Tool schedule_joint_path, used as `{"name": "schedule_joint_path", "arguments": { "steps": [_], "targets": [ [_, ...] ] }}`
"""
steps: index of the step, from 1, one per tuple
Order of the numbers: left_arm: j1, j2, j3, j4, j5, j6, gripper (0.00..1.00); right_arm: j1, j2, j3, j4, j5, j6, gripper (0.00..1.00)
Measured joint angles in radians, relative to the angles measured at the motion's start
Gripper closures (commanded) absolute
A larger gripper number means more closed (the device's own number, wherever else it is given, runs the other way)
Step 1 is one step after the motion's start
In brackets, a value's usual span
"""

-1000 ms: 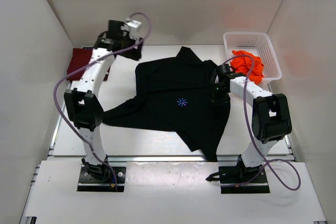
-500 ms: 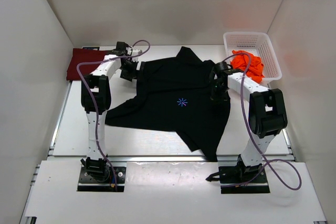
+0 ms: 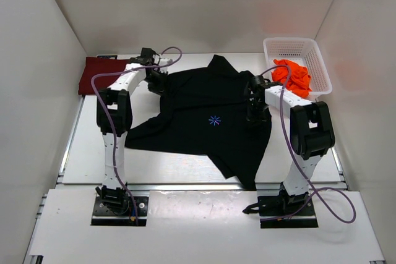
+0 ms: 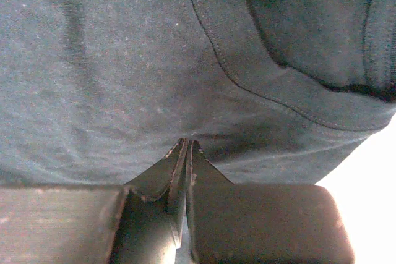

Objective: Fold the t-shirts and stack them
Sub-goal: Flatten out the tshirt

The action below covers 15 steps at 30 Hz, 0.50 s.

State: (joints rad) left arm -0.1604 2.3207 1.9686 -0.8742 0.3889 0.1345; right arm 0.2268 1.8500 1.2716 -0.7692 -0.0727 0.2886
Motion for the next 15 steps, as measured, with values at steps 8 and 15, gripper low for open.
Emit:
{"name": "schedule_joint_path", "arguments": {
  "steps": [8, 15],
  "targets": [
    [-0.310, -0.166, -0.089, -0.020, -0.285, 0.197, 0.86, 0.007, 0.008, -0.014, 0.019, -0.010, 0.000, 1.00],
    [-0.595, -0.192, -0.180, -0.132, -0.259, 0.238, 0.26, 0.002, -0.016, -0.064, 0.056, -0.014, 0.000, 1.00]
  ]
}}
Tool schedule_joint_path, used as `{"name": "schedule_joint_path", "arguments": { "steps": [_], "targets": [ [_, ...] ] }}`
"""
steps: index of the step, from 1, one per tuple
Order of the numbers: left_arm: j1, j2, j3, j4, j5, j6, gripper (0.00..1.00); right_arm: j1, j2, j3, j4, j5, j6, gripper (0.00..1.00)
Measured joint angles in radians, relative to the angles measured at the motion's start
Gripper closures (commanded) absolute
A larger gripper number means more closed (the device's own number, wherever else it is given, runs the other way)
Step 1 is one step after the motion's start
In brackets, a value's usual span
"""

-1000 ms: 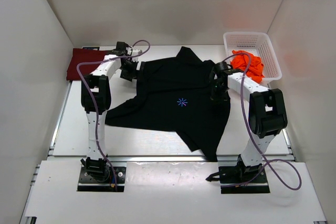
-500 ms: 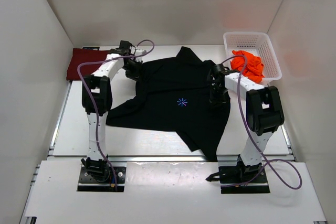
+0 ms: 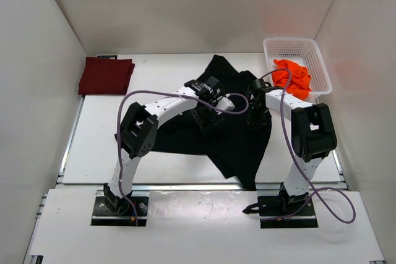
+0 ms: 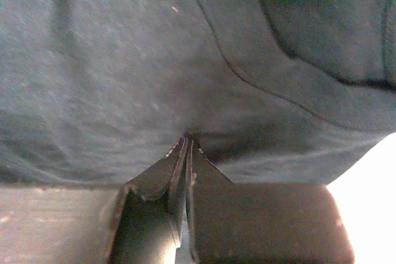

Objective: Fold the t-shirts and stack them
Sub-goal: Flatten out the tshirt

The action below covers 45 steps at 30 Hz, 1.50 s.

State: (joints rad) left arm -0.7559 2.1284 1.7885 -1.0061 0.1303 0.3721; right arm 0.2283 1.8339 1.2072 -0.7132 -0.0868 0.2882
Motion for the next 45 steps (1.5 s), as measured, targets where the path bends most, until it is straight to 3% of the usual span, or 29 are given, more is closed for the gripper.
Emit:
{"name": "schedule_joint_path", "arguments": {
  "steps": [7, 11, 18, 25, 28, 30, 36, 39, 45],
  "targets": [
    [0.146, 0.000, 0.021, -0.061, 0.108, -0.086, 0.28, -0.054, -0.096, -0.111, 0.037, -0.019, 0.002, 1.00],
    [0.213, -0.045, 0.024, -0.033, 0.104, -0.106, 0.21, -0.065, -0.108, -0.141, 0.057, -0.031, 0.004, 1.00],
    [0.243, -0.032, 0.177, -0.014, 0.088, -0.119, 0.20, -0.040, -0.108, -0.145, 0.066, -0.042, 0.004, 1.00],
    [0.249, 0.129, 0.193, -0.045, 0.068, -0.133, 0.20, -0.040, -0.107, -0.132, 0.063, -0.041, 0.005, 1.00],
    [0.250, 0.200, 0.193, -0.068, 0.068, -0.139, 0.27, -0.039, -0.107, -0.132, 0.062, -0.039, 0.013, 1.00],
    [0.252, 0.211, 0.192, -0.080, 0.076, -0.138, 0.46, -0.039, -0.107, -0.132, 0.062, -0.037, 0.019, 1.00],
    [0.256, 0.204, 0.180, -0.105, 0.138, -0.143, 0.87, -0.041, -0.101, -0.139, 0.064, -0.035, 0.031, 1.00],
    [0.257, 0.202, 0.177, -0.112, 0.150, -0.146, 0.91, -0.041, -0.101, -0.154, 0.066, -0.037, 0.036, 1.00],
    [0.293, 0.119, 0.180, -0.089, 0.121, -0.153, 0.91, -0.041, -0.101, -0.158, 0.069, -0.039, 0.045, 1.00]
  ]
}}
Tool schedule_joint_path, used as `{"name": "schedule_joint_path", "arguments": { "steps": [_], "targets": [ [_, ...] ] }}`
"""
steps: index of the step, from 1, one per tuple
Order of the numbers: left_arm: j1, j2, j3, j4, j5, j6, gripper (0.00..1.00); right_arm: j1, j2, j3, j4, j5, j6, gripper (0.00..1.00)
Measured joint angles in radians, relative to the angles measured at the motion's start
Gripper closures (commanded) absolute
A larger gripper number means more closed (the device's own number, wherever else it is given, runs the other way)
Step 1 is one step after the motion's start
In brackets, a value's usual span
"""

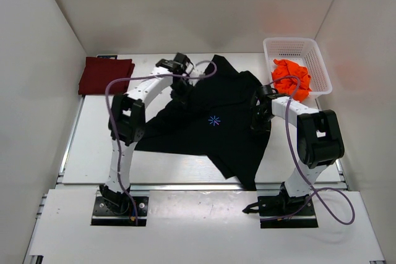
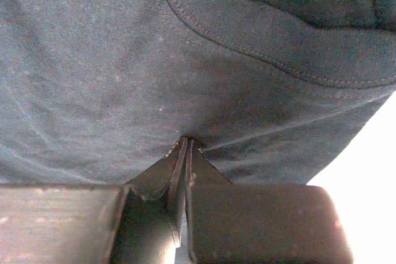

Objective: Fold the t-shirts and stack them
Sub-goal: Flatten out the tshirt

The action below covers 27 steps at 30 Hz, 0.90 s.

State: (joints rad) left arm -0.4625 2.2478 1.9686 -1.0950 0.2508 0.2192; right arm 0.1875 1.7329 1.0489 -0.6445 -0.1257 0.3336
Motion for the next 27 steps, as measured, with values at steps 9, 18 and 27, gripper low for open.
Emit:
{"name": "schedule_joint_path", "arguments": {
  "steps": [9, 18, 27],
  "targets": [
    [0.179, -0.254, 0.000, 0.318, -0.185, -0.046, 0.86, -0.001, 0.046, 0.046, -0.039, -0.009, 0.003, 1.00],
    [0.300, 0.084, 0.230, 0.420, -0.423, -0.169, 0.01, 0.009, 0.104, 0.124, -0.111, -0.022, -0.021, 0.85],
    [0.348, -0.041, 0.002, 0.396, -0.495, -0.190, 0.04, 0.043, -0.105, 0.079, -0.083, 0.003, -0.039, 0.66]
  ]
}}
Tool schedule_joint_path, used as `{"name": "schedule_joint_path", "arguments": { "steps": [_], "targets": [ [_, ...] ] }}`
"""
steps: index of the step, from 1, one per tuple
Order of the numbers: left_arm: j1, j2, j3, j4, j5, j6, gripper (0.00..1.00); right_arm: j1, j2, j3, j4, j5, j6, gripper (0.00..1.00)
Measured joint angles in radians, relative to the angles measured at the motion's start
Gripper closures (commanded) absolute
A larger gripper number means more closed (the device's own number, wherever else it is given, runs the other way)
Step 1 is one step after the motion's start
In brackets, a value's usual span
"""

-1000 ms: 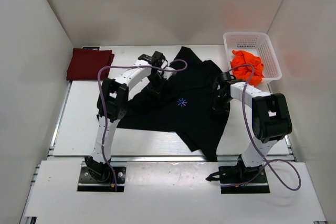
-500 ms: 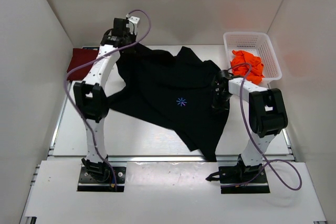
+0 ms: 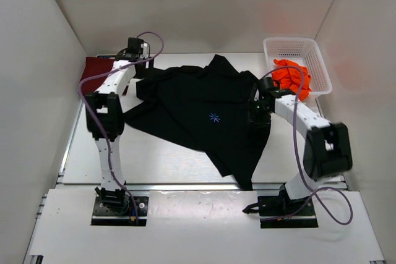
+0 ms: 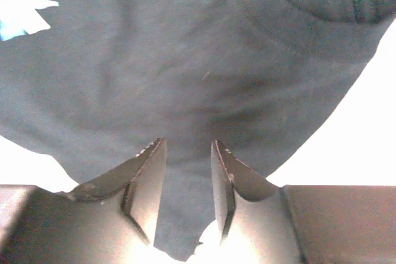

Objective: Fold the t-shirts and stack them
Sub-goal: Flatten out the tshirt

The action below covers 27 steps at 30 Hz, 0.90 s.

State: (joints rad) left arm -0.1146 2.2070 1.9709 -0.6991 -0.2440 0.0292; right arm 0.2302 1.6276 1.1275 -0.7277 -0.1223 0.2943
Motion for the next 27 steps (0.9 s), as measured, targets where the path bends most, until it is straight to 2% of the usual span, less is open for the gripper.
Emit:
{"name": "schedule_joint_path", "arguments": {
  "steps": [3, 6, 10, 15, 21, 25, 27],
  "targets": [
    [0.026, -0.232, -0.284, 0.014, 0.026, 0.024, 0.08, 0.030, -0.183, -0.085, 0.019, 0.014, 0.028, 0.62],
    [0.057, -0.415, -0.507, 0.010, 0.023, 0.058, 0.08, 0.059, -0.338, -0.238, 0.013, 0.013, 0.075, 0.57],
    [0.100, -0.444, -0.670, 0.032, 0.008, 0.081, 0.07, 0.109, -0.413, -0.431, -0.045, 0.016, 0.141, 0.56],
    [0.140, -0.307, -0.678, 0.036, 0.006, 0.079, 0.07, 0.146, -0.470, -0.535, -0.075, -0.002, 0.205, 0.55],
    [0.168, -0.215, -0.571, 0.016, 0.012, 0.067, 0.07, 0.158, -0.490, -0.576, -0.039, -0.022, 0.261, 0.52],
    [0.177, -0.168, -0.503, -0.018, 0.041, 0.050, 0.19, 0.196, -0.481, -0.576, -0.017, -0.045, 0.291, 0.52],
    [0.178, -0.156, -0.489, -0.026, 0.063, 0.045, 0.35, 0.225, -0.479, -0.576, -0.015, -0.056, 0.307, 0.51]
  ]
}}
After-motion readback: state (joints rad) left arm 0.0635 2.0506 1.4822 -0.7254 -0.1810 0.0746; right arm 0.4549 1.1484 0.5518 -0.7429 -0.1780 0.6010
